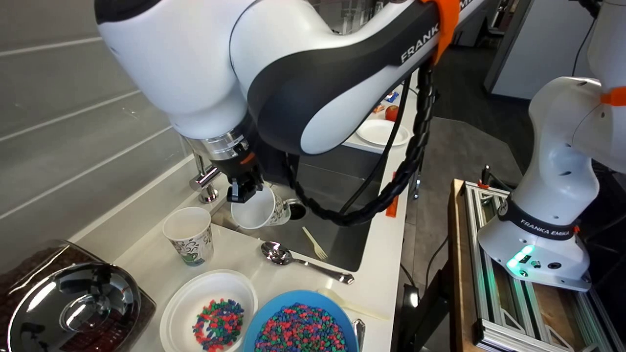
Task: Pour the contents in the cup into the bowl
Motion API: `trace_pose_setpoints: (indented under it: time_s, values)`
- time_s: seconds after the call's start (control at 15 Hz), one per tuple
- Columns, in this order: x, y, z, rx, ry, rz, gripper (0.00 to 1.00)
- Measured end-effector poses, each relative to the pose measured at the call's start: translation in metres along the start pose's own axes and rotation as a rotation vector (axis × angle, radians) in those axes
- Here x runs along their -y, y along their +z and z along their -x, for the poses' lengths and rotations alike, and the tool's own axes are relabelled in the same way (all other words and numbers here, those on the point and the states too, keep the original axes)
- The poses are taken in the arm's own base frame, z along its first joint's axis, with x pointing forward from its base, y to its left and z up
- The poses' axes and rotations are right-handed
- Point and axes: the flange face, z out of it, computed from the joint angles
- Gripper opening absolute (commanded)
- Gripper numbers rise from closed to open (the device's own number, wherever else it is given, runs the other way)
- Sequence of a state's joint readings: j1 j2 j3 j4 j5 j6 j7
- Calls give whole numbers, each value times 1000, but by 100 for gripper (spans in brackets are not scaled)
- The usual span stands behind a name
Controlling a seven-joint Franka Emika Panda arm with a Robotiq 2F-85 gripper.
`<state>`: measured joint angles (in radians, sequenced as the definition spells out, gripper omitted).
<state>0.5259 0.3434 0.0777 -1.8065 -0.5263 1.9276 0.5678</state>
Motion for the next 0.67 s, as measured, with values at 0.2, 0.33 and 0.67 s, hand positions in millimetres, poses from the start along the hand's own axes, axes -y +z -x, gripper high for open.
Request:
trace_pose_setpoints:
  time_s: [0.2, 0.33, 0.67]
  values:
    - [-1, -3, -2, -5, 2, -9, 1]
    - [-3, -8, -6, -23, 10, -26, 1]
    - [-11, -22, -18, -86, 33, -73, 1]
